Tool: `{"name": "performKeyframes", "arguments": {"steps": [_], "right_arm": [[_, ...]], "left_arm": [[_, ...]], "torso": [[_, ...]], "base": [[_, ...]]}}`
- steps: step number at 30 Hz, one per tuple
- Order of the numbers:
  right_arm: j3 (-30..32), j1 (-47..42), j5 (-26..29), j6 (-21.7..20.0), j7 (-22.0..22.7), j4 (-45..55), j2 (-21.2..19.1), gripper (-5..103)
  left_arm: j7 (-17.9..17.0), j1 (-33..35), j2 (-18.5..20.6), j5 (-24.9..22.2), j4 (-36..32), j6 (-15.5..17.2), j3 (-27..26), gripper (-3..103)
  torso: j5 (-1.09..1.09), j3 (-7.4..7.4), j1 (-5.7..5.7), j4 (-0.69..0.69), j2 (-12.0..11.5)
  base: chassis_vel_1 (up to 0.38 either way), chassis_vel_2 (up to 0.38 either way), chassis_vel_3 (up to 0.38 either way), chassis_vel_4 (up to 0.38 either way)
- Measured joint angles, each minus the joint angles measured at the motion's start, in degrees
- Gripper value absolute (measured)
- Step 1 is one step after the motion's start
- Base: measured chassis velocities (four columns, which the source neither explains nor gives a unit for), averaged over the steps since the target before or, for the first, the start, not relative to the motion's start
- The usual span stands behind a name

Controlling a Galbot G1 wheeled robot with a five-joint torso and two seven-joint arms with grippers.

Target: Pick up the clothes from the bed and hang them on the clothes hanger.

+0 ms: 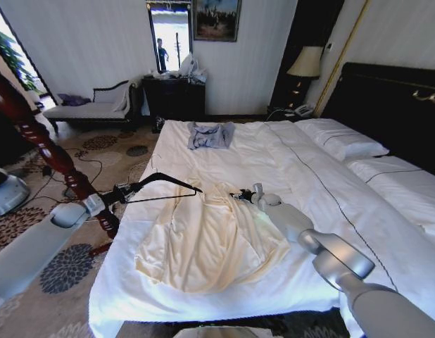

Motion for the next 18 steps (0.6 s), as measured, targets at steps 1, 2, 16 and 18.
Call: {"name": "performKeyframes", "arguments": {"steps": [1,2,16,18], "right_arm": [[0.0,0.0,0.0,0.1,0.0,0.0,0.0,52],[0.0,0.0,0.0,0.1,0.0,0.0,0.0,52],[-0.2,-0.1,-0.1,1.6,1.4,1.2,-0.4,2],[-0.2,-0.2,0.0,1.7,1.6,1.4,-0.6,1]], "left_arm": [[0.0,0.1,0.0,0.0,0.2,-0.1,-0.1,20],[0.0,0.1,0.0,0.0,0.2,-0.1,-0.1,20],[0.0,1.2,-0.5,0.0,0.8,-0.5,-0.2,20],[0.0,1.3,-0.5,0.0,0.8,-0.5,-0.2,20]], "torso": [[0.00,0.00,0.00,0.00,0.0],[0.00,0.00,0.00,0.00,0.0],[0.00,0.00,0.00,0.03,0.0],[0.00,0.00,0.00,0.02,0.0]], "base": [[0.000,0.000,0.000,0.000],[0.000,0.000,0.000,0.000],[0.000,0.000,0.000,0.000],[0.000,0.000,0.000,0.000]]}}
